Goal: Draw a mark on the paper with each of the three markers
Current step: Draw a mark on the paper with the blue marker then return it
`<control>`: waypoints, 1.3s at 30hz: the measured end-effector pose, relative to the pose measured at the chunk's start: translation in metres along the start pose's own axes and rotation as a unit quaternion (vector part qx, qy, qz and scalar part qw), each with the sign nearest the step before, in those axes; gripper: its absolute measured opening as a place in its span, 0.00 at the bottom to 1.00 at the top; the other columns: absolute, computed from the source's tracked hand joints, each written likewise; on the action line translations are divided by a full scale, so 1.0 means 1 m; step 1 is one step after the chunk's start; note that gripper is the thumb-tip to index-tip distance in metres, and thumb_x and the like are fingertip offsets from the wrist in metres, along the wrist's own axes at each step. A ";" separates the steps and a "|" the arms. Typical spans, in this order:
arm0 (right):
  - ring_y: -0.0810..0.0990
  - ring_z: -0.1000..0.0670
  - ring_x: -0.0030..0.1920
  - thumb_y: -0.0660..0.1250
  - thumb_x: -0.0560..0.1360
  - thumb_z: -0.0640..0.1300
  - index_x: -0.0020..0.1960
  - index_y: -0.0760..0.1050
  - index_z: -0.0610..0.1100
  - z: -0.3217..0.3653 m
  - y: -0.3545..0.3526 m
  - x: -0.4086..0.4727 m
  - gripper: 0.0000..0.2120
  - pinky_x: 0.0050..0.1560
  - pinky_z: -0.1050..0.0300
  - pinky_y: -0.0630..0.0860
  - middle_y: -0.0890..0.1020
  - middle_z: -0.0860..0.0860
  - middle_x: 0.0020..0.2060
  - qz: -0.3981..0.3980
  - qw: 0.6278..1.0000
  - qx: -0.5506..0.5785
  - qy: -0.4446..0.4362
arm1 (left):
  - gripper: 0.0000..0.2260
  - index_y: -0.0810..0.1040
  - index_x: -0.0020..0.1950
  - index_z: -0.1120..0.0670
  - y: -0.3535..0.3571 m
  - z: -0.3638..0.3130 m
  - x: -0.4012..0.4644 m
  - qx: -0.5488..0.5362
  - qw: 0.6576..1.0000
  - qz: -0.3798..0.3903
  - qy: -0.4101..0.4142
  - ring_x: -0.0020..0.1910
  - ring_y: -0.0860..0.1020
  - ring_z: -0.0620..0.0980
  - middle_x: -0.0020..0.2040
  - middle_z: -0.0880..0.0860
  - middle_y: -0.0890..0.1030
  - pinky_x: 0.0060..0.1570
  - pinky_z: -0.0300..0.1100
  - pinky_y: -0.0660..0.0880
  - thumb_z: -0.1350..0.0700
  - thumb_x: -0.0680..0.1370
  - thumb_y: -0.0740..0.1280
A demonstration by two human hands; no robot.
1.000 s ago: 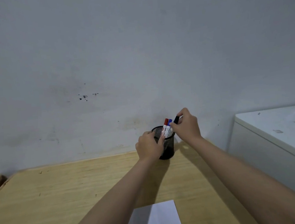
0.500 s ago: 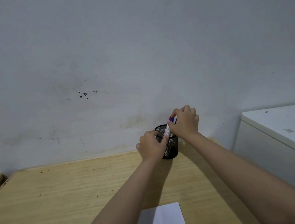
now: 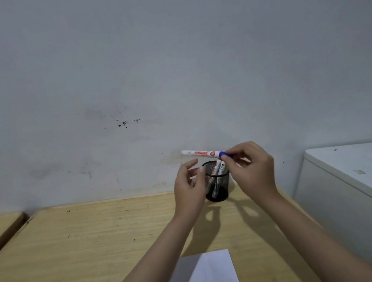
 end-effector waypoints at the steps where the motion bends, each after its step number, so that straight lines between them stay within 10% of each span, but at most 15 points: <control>1: 0.82 0.50 0.39 0.75 0.66 0.34 0.38 0.80 0.43 0.006 -0.005 -0.015 0.06 0.41 0.57 0.80 0.81 0.47 0.36 -0.010 1.000 0.015 0.008 | 0.10 0.75 0.58 0.55 -0.004 -0.007 -0.008 -0.047 0.999 0.001 0.001 0.40 0.83 0.47 0.47 0.56 0.82 0.40 0.32 0.77 0.58 0.77 0.65; 7: 0.83 0.51 0.42 0.76 0.64 0.31 0.37 0.81 0.41 0.028 -0.005 -0.080 0.08 0.43 0.56 0.81 0.82 0.48 0.37 0.005 0.990 0.124 0.070 | 0.08 0.77 0.51 0.59 -0.032 -0.032 -0.044 -0.118 0.993 -0.022 0.013 0.41 0.83 0.50 0.44 0.59 0.82 0.40 0.34 0.77 0.64 0.73 0.70; 22: 0.70 0.60 0.24 0.74 0.70 0.47 0.41 0.83 0.38 0.077 0.033 -0.086 0.11 0.31 0.65 0.69 0.74 0.56 0.23 0.118 0.944 0.135 0.277 | 0.04 0.79 0.40 0.55 -0.092 -0.054 -0.084 0.195 0.972 0.112 0.070 0.35 0.81 0.48 0.38 0.50 0.83 0.40 0.42 0.79 0.64 0.70 0.68; 39: 0.78 0.54 0.28 0.72 0.72 0.42 0.39 0.80 0.36 0.080 0.053 -0.104 0.08 0.30 0.61 0.79 0.80 0.49 0.26 0.165 0.914 0.191 0.317 | 0.03 0.83 0.38 0.51 -0.119 -0.037 -0.105 0.180 0.984 0.001 0.006 0.36 0.82 0.45 0.35 0.49 0.84 0.39 0.34 0.77 0.59 0.68 0.75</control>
Point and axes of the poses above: each hand's wrist, its own x-axis towards the middle knuckle, its own y-axis out of the palm, z = x × y, the point moved 2 cm from there along x, towards the middle knuckle
